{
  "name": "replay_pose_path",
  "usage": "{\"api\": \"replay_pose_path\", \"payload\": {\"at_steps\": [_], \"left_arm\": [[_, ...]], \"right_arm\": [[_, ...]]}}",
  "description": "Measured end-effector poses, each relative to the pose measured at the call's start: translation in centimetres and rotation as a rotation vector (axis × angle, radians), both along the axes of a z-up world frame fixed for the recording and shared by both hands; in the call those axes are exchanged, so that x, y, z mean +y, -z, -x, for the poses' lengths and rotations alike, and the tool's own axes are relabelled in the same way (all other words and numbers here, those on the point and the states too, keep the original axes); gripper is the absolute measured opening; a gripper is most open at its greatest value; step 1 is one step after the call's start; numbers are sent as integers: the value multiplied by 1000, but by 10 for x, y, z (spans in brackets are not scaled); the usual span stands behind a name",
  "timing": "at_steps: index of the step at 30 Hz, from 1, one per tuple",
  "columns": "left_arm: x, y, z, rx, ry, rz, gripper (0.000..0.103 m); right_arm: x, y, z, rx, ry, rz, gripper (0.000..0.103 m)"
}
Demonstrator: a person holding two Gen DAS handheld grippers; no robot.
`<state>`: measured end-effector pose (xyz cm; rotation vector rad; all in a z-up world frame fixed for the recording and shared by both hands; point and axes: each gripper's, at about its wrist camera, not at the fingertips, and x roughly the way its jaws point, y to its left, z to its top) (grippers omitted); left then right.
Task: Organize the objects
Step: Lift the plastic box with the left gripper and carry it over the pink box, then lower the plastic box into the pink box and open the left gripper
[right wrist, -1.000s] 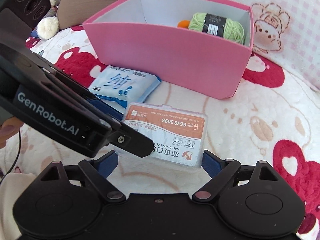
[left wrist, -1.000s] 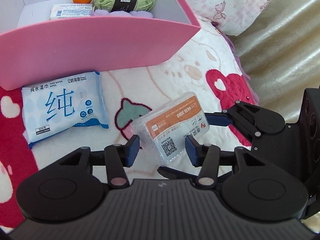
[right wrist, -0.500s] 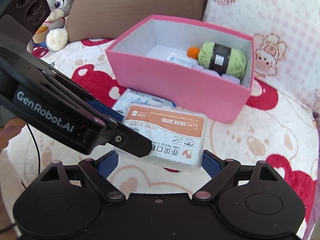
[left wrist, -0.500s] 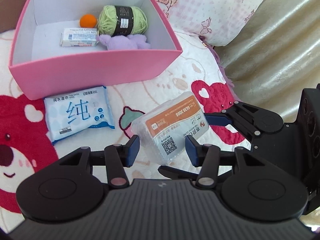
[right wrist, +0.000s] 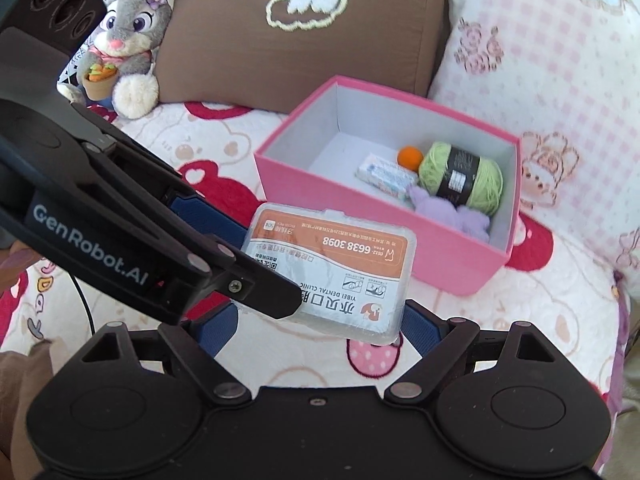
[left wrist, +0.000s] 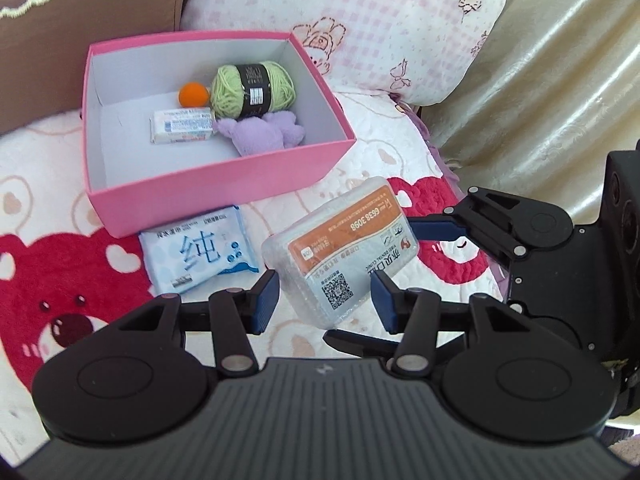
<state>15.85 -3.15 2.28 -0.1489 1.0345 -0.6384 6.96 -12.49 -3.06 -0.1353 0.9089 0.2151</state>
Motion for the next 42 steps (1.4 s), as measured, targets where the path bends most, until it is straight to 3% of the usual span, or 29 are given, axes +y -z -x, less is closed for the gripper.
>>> {"api": "replay_pose_path", "payload": {"at_steps": [3, 7, 18, 25, 30, 34, 42], "left_arm": [[6, -12, -1, 6, -3, -21, 48], [21, -19, -8, 62, -17, 22, 47], [49, -39, -21, -10, -97, 51, 47], [56, -64, -44, -43, -107, 25, 49], [51, -90, -62, -78, -94, -33, 49], [46, -104, -75, -84, -62, -75, 47], [36, -99, -102, -13, -62, -41, 47]], "right_arm": [[9, -16, -1, -41, -10, 9, 91], [21, -34, -3, -90, -37, 56, 88], [27, -55, -26, -123, -16, 8, 78], [26, -68, -41, -174, 7, -9, 74], [19, -84, -58, -205, 8, -25, 71], [6, -88, -71, -189, 53, -96, 65], [-16, -80, -93, -122, 142, -171, 64]]}}
